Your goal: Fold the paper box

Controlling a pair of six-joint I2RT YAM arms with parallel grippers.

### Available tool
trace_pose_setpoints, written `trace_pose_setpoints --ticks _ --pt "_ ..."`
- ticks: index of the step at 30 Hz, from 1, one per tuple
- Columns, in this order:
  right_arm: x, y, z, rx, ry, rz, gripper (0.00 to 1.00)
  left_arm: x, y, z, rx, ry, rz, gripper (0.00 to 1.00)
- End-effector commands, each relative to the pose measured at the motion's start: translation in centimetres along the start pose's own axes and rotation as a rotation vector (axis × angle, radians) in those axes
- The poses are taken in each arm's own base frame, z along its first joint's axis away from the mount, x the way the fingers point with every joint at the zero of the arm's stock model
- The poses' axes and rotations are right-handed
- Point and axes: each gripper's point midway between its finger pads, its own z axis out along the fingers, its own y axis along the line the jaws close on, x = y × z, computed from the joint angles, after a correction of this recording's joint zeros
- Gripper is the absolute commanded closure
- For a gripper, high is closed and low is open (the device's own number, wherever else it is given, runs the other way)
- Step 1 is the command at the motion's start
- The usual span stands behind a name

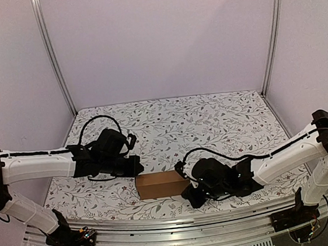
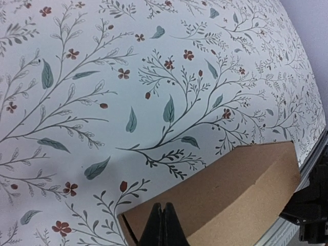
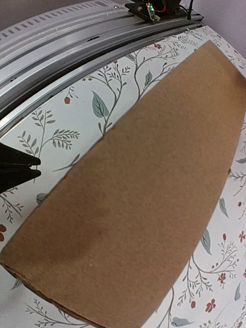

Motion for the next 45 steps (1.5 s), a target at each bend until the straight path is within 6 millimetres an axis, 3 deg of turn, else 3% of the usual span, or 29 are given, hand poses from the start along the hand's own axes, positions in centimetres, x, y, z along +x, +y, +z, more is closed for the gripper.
trace_pose_setpoints --ticks 1,9,19,23,32,45 --pt "-2.5 -1.7 0.0 0.137 -0.066 -0.012 0.99 1.0 1.0 1.0 -0.028 0.057 -0.003 1.00" --pt "-6.0 -3.4 0.6 0.181 -0.122 0.018 1.00 2.6 0.1 1.1 0.042 0.115 -0.025 1.00" --pt "-10.2 -3.6 1.8 0.128 -0.166 0.042 1.00 4.6 -4.0 2.0 0.155 0.167 0.013 1.00" --pt "-9.2 -4.1 2.6 0.117 -0.134 0.053 1.00 4.7 -4.2 2.0 0.160 0.156 0.004 1.00" --pt "-5.2 -6.1 2.0 0.124 -0.089 0.101 1.00 3.7 -2.3 1.6 0.044 0.106 0.019 1.00" --pt "-5.0 -3.5 6.1 -0.129 -0.130 0.361 1.00 1.7 -4.8 1.3 0.122 0.066 0.038 1.00"
